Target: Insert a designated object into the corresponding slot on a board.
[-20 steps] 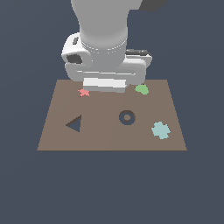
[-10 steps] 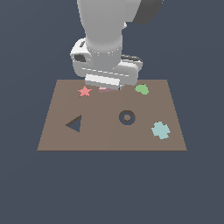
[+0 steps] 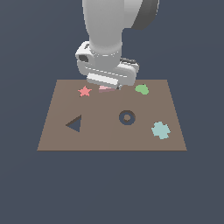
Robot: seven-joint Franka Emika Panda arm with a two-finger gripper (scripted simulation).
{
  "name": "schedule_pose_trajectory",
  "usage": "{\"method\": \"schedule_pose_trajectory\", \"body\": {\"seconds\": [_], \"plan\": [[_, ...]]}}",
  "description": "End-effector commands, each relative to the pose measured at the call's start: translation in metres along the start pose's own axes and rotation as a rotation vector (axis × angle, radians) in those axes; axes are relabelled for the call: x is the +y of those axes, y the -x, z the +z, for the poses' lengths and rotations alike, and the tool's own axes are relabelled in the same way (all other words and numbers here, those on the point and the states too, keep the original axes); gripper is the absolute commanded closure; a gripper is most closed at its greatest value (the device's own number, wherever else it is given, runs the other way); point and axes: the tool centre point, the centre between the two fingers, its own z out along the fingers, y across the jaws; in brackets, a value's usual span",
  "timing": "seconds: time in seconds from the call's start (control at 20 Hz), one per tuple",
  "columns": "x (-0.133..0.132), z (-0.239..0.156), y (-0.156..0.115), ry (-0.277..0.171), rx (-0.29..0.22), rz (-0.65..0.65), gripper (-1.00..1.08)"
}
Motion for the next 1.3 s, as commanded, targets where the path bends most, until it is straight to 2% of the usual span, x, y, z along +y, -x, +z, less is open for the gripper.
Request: {"method": "schedule_pose_trajectory", "body": {"seconds": [0.0, 0.7, 0.75, 1.25], "plan": [[0.000, 0.002, 0.002, 0.000, 0.002, 0.007, -0.92], [0.000, 0.023, 0.002, -0.001, 0.002, 0.008, -0.92], [0.000, 0.023, 0.002, -0.001, 0.002, 0.008, 1.08], [-0.001, 0.022, 0.002, -0.001, 0.003, 0.008, 1.08]]}}
